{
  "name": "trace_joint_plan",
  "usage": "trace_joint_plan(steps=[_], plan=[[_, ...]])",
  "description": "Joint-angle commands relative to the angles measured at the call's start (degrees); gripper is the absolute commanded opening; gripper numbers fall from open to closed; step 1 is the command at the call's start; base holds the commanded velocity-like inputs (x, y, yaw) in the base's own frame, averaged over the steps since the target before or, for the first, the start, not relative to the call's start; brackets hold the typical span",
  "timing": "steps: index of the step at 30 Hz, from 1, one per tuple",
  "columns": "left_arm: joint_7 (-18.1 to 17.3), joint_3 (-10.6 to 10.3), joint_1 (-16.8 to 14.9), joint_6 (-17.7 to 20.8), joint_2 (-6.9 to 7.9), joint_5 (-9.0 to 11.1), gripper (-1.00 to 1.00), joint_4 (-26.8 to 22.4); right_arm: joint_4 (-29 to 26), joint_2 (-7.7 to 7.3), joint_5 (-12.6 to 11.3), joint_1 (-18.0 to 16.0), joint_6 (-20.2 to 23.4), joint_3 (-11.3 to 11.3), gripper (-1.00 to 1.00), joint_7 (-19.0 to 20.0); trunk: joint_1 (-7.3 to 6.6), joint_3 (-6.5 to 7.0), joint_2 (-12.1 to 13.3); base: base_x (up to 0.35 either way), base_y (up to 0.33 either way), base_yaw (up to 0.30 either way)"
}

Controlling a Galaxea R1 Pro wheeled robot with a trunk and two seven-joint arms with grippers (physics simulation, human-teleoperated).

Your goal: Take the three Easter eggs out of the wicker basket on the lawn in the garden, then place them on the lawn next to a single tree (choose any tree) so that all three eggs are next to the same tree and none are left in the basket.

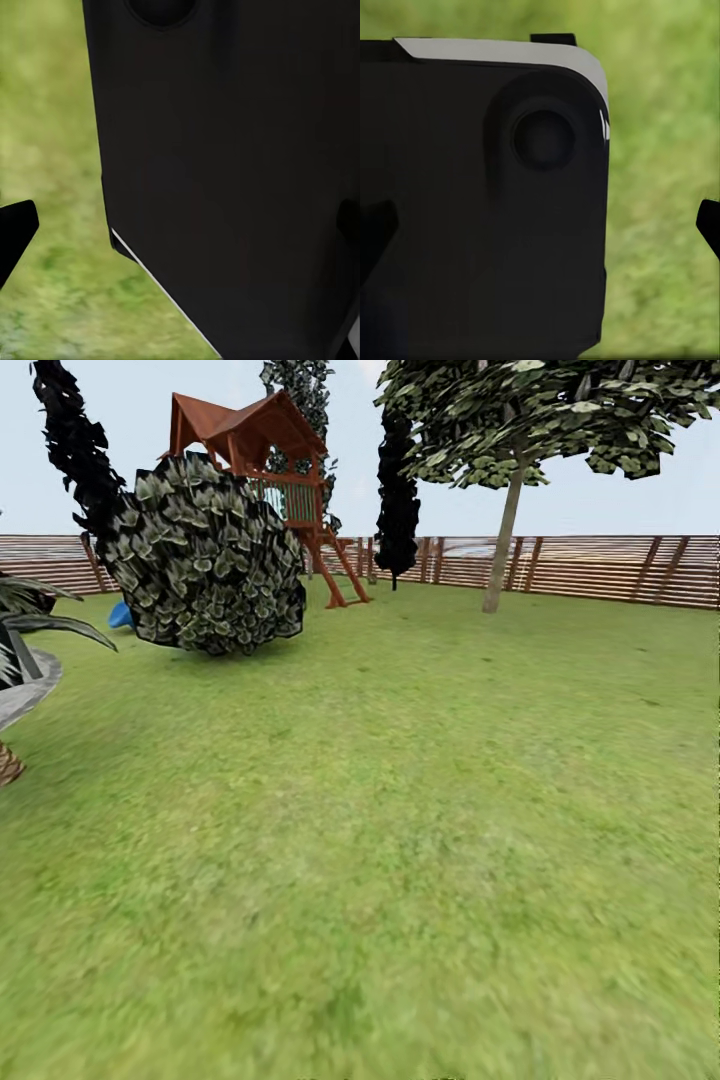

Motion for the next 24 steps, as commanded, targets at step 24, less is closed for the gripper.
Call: trace_joint_plan(steps=[24], plan=[[-0.01,0.01,0.01,-0.02,-0.05,0.02,1.0,-0.11,0.06,0.03,-0.02,-0.03,-0.04,0.12,1.0,0.0,0.0,-1.3,-0.02,0.0,0.0,-0.159]])
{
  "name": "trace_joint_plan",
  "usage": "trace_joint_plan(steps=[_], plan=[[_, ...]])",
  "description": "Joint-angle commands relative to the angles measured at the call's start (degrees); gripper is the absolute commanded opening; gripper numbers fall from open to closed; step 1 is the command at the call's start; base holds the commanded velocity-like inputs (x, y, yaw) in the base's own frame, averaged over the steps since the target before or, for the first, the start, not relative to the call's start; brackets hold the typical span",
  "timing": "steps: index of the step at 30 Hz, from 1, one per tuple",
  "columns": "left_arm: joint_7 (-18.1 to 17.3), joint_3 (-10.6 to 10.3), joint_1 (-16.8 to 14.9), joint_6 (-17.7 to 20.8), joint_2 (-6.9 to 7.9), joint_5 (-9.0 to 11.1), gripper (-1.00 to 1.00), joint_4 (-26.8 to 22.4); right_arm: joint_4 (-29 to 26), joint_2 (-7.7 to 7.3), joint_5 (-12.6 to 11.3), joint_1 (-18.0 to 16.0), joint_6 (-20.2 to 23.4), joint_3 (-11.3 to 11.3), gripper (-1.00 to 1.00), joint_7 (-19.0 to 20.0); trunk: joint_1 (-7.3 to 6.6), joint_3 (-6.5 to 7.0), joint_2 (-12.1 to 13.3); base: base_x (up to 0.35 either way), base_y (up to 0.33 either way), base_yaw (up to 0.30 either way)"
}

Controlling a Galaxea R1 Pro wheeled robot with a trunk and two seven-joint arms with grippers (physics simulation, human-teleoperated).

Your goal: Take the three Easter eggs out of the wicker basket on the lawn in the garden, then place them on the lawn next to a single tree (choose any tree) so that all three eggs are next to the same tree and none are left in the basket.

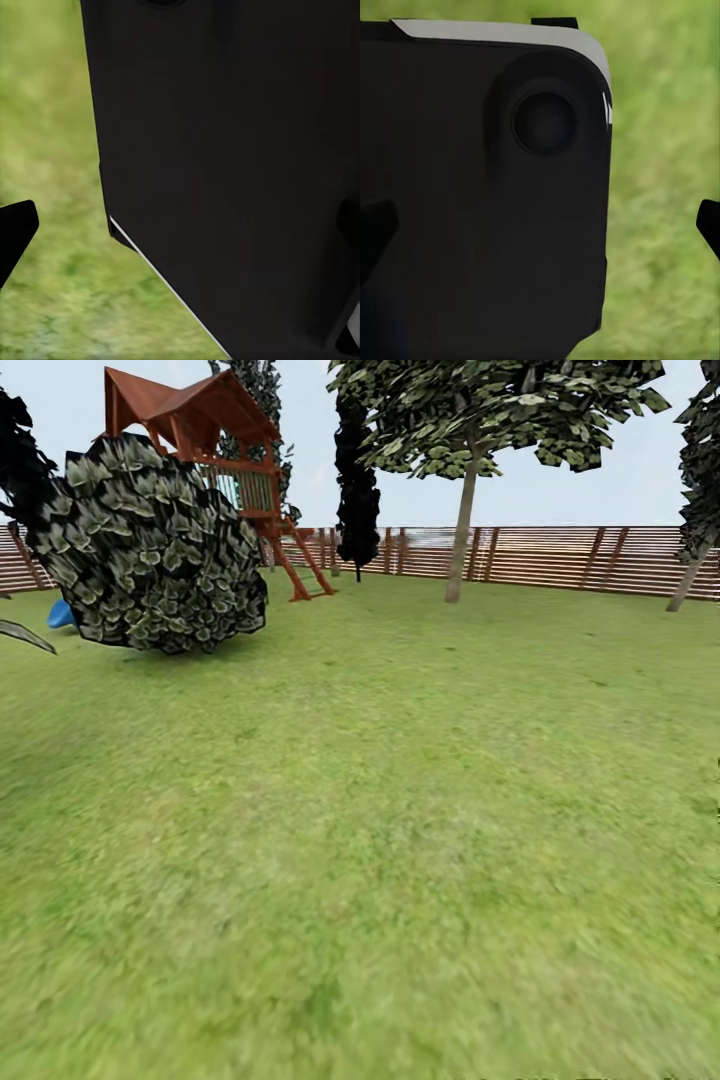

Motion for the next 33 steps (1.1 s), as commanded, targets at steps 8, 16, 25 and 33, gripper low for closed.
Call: trace_joint_plan(steps=[8,16,25,33], plan=[[0.01,0.01,0.03,0.02,0.01,0.02,1.0,-0.11,0.14,0.02,0.47,-0.03,0.06,0.58,1.0,-0.03,0.0,-0.04,-0.02,0.0,0.0,-0.025],[0.01,-0.08,0.03,0.02,-0.01,0.02,1.0,-0.1,0.06,-0.01,0.03,-0.03,-0.35,0.36,1.0,-0.16,0.0,-0.04,-0.02,0.0,0.0,0.0],[0.01,-0.05,0.05,0.02,-0.01,0.02,1.0,-0.11,0.06,-0.01,-0.04,-0.03,-0.38,0.19,1.0,-0.16,0.0,-0.04,-0.02,0.0,0.0,-0.067],[0.01,-0.08,0.04,-0.05,-0.01,0.02,1.0,-0.11,0.06,-0.01,-0.04,-0.03,-0.42,0.17,1.0,-0.16,0.0,-0.04,-0.02,0.0,0.0,-0.151]])
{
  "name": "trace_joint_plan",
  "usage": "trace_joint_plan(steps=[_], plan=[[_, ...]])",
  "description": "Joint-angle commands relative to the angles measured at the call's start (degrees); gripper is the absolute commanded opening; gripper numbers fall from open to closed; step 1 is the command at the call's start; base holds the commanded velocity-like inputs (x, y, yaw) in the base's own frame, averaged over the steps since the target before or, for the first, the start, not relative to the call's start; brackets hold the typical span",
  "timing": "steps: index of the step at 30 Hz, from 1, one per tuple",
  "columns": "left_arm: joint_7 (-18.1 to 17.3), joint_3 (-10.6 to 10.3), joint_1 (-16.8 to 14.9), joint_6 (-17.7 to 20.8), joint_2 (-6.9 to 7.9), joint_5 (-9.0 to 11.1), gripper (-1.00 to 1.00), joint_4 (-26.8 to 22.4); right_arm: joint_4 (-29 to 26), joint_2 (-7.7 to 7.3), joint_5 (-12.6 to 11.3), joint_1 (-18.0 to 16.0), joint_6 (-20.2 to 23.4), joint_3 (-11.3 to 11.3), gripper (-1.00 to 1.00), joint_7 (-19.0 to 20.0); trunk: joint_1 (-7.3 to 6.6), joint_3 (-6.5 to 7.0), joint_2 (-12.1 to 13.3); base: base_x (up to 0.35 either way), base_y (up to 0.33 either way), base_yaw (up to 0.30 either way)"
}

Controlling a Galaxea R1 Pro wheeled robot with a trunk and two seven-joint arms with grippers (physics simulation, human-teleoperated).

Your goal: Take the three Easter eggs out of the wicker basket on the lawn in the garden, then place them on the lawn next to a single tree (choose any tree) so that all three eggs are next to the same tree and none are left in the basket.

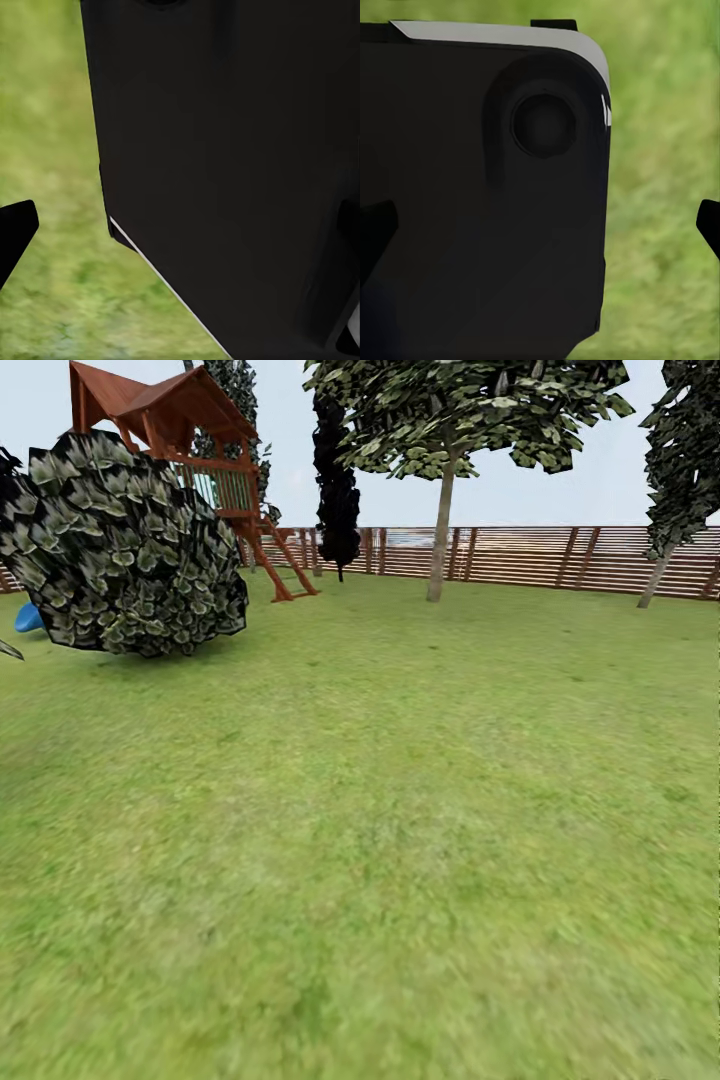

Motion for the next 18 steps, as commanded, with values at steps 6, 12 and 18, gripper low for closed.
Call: trace_joint_plan(steps=[6,12,18], plan=[[0.0,0.0,0.03,0.04,0.0,-0.03,1.0,-0.08,0.05,0.02,-0.07,-0.03,-0.13,-0.01,1.0,-0.05,0.0,-0.04,-0.02,0.001,0.0,-0.008],[0.0,0.0,0.03,0.04,0.0,-0.06,1.0,-0.02,0.07,0.1,-0.01,-0.02,-0.21,0.0,1.0,-0.05,0.0,-0.04,-0.02,0.17,0.025,0.0],[-0.01,0.0,0.03,0.05,0.0,-0.07,1.0,-0.02,0.06,0.09,0.02,-0.03,-0.22,0.01,1.0,-0.05,0.0,-0.04,-0.02,0.321,0.079,0.0]])
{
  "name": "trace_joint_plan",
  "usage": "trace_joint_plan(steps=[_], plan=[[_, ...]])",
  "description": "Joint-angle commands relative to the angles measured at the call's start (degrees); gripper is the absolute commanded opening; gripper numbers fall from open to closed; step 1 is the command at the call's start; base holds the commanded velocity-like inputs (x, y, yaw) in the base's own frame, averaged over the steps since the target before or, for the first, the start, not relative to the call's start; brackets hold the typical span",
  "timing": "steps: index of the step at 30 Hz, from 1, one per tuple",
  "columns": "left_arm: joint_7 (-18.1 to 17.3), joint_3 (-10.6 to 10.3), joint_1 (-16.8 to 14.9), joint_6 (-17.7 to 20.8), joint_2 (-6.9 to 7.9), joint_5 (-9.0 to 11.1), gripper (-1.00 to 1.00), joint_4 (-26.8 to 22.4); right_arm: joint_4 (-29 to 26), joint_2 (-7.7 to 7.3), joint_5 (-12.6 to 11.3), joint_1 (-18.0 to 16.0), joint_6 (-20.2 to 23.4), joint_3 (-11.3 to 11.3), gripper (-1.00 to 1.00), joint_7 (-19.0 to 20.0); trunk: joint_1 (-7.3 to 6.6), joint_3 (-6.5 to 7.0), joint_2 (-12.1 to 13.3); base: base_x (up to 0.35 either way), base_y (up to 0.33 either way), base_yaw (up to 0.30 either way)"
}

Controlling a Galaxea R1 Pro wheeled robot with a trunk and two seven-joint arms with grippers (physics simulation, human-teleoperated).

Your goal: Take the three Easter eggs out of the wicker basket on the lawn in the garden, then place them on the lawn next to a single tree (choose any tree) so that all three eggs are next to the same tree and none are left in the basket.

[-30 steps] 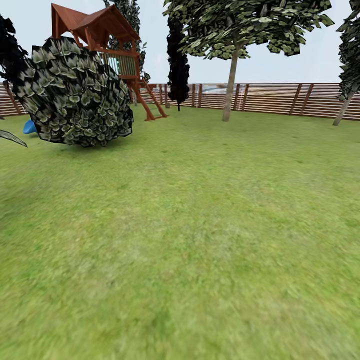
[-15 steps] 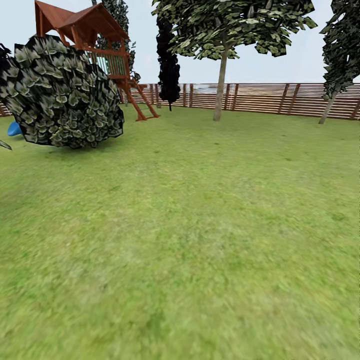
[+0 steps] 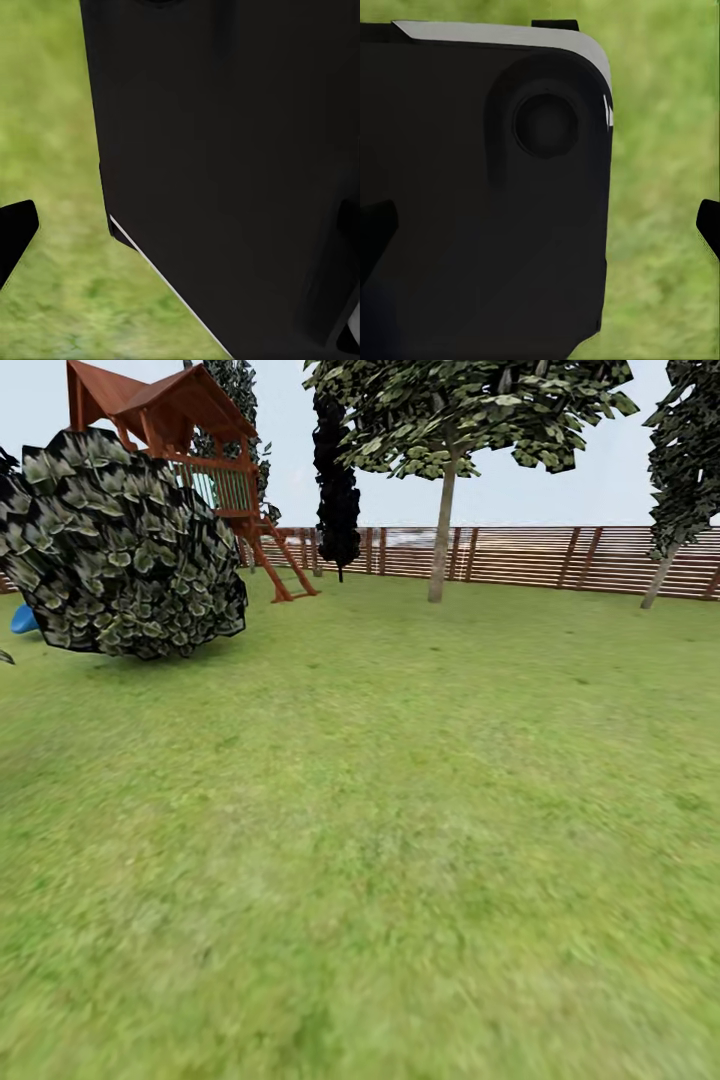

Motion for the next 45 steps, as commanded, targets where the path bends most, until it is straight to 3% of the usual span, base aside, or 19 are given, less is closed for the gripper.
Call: trace_joint_plan(steps=[1,31,38,45], plan=[[0.0,0.0,0.03,-0.02,-0.01,0.02,1.0,-0.1,0.06,0.0,-0.06,-0.03,-0.2,0.0,1.0,-0.05,0.03,-0.04,-0.02,0.33,0.083,0.0],[-0.08,0.0,0.03,-0.02,-0.01,0.01,1.0,-0.1,0.08,-0.11,0.16,-0.03,-0.13,0.15,1.0,-0.21,0.03,-0.04,-0.02,0.331,0.083,-0.048],[-0.08,0.0,0.03,-0.02,-0.01,0.01,1.0,-0.1,-0.19,-1.6,0.46,-0.03,-0.33,0.25,1.0,-0.56,0.03,-0.04,-0.02,0.331,0.083,0.0],[-0.08,0.0,0.03,-0.02,-0.01,0.01,1.0,-0.12,0.17,-1.41,0.2,-0.02,-0.29,0.18,1.0,-0.58,0.03,-0.04,-0.02,0.331,0.082,0.0]])
